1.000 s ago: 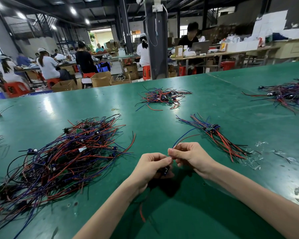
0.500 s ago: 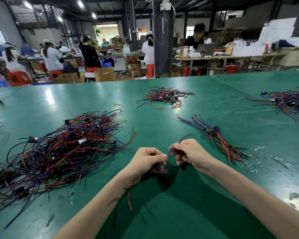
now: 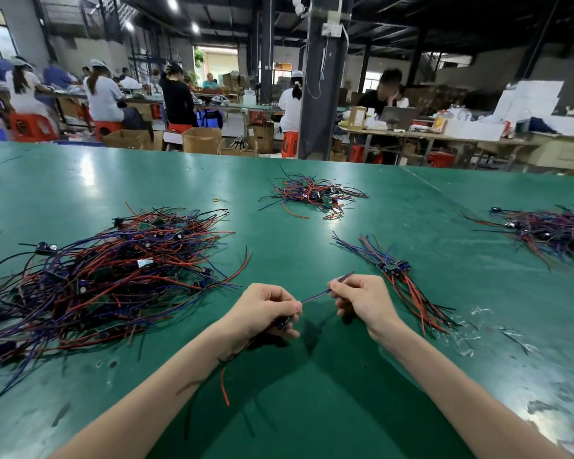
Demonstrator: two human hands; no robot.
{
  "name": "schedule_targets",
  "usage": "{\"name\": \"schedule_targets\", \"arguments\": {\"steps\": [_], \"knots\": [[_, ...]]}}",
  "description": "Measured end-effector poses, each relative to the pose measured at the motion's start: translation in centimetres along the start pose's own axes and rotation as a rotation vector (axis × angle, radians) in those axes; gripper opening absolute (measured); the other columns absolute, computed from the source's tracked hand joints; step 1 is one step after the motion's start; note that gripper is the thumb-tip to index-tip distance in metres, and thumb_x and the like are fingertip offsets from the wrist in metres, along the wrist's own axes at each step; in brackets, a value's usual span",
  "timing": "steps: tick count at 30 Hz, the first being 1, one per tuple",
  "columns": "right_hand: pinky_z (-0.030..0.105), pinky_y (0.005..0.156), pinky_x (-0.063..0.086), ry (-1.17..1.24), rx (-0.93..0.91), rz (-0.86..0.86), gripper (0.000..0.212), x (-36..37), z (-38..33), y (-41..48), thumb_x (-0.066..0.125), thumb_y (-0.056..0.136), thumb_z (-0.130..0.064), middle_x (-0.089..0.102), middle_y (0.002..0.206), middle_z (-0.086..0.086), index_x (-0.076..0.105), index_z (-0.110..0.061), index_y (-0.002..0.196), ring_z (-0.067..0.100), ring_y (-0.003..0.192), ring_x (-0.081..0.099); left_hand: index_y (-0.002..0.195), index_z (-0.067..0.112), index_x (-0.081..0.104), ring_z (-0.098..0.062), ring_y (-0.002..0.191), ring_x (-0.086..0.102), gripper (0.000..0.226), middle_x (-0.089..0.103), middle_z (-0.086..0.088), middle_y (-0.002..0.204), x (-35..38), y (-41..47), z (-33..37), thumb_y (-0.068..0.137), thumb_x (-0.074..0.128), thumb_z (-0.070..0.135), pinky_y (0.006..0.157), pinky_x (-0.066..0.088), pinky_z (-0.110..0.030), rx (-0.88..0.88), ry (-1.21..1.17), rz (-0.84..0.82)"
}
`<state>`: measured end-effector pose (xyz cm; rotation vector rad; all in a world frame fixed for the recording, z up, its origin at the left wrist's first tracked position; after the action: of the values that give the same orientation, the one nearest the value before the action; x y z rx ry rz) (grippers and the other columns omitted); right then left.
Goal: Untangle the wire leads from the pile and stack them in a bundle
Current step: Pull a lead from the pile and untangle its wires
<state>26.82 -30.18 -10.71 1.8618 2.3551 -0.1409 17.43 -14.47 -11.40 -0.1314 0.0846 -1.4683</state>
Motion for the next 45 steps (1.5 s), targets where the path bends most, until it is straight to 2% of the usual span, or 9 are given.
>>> {"name": "schedule_targets", "arguments": {"steps": [6,13,19,22,25,28,39,42,45], "knots": [[0.035,0.072,0.050,-0.605,-0.462,0.042,0.018,2.1,-4.3,-1.4,0.053,0.094,-0.006,0.063,0.086,0.010,0.069,0.001,0.092,0.021,0.071,0.060,0.070,0.001,0.061,-0.014,0.043,0.053,0.015,0.059,-0.007,0.057,-0.1,0.0,-0.3,0.085,0.066,0.002,0.052,0.056,-0.031,-0.026,0.007,-0.007],[0.020,0.042,0.048,0.359,0.070,-0.003,0.024,0.9,-0.6,-0.5,0.051,0.094,0.000,0.056,0.058,0.009,0.065,0.002,0.074,0.008,0.041,0.053,0.072,-0.001,0.061,-0.011,0.044,0.050,0.015,0.059,-0.005,0.058,0.4,-0.3,0.5,0.087,0.063,0.000,0.051,0.054,-0.027,0.035,0.015,-0.031],[0.019,0.039,0.046,0.511,0.224,-0.044,0.035,0.8,0.6,-0.4,0.041,0.098,-0.009,0.058,0.049,0.006,0.063,0.004,0.073,0.010,0.039,0.053,0.074,0.002,0.063,-0.009,0.046,0.052,0.013,0.061,-0.004,0.058,0.3,-0.3,0.7,0.086,0.064,0.002,0.049,0.051,-0.024,0.041,0.040,-0.032],[0.023,0.042,0.048,0.162,-0.004,0.000,0.033,-0.1,-0.8,-0.1,0.046,0.097,-0.009,0.057,0.057,0.008,0.064,-0.001,0.071,0.010,0.042,0.052,0.073,0.002,0.064,-0.009,0.046,0.052,0.013,0.060,-0.004,0.058,0.0,-0.4,0.6,0.086,0.065,0.002,0.048,0.051,-0.023,0.036,0.045,-0.028],[0.035,0.051,0.044,-0.522,-0.538,0.132,0.035,-0.6,-5.1,-1.3,0.056,0.094,-0.010,0.050,0.059,0.008,0.056,-0.001,0.061,0.022,0.052,0.047,0.072,0.002,0.066,-0.010,0.046,0.052,0.014,0.062,-0.004,0.058,0.2,-0.6,0.7,0.086,0.065,0.002,0.047,0.050,-0.023,0.031,0.032,-0.039],[0.035,0.055,0.032,-0.678,-0.831,0.218,0.034,-0.3,-7.2,-2.8,0.063,0.090,-0.009,0.045,0.057,0.005,0.054,0.000,0.058,0.024,0.053,0.040,0.072,0.001,0.067,-0.011,0.047,0.053,0.014,0.062,-0.007,0.060,0.3,-0.7,0.9,0.086,0.064,0.003,0.047,0.050,-0.023,0.041,0.002,-0.050],[0.016,0.038,0.040,0.485,0.177,0.035,0.043,-0.6,0.2,0.0,0.035,0.096,-0.012,0.062,0.049,0.007,0.065,0.002,0.069,0.010,0.036,0.049,0.073,0.005,0.070,-0.010,0.049,0.054,0.014,0.063,-0.004,0.060,1.3,-1.2,1.6,0.086,0.064,0.005,0.047,0.048,-0.021,0.073,0.008,-0.112],[0.016,0.039,0.039,0.371,0.149,0.046,0.041,-1.0,0.2,0.0,0.039,0.095,-0.011,0.063,0.050,0.006,0.067,-0.001,0.066,0.009,0.040,0.048,0.076,0.003,0.070,-0.009,0.049,0.054,0.013,0.062,-0.003,0.059,1.2,-1.3,1.5,0.086,0.063,0.005,0.047,0.048,-0.020,0.054,0.009,-0.125],[0.022,0.051,0.043,-0.163,-0.285,0.163,0.036,-2.6,-3.8,-0.4,0.049,0.095,-0.010,0.064,0.059,0.002,0.070,-0.005,0.067,0.009,0.050,0.051,0.076,0.003,0.069,-0.009,0.048,0.054,0.013,0.062,-0.003,0.059,1.8,-1.3,1.2,0.087,0.063,0.005,0.047,0.047,-0.020,0.032,-0.004,-0.159]]}}
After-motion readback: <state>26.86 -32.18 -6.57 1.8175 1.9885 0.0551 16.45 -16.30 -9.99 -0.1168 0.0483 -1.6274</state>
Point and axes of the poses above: each hand's wrist, its own y-axis towards the middle knuckle, its own x-axis out of the palm, z = x × y, the point moved 10 cm from there along y, towards the middle knuckle
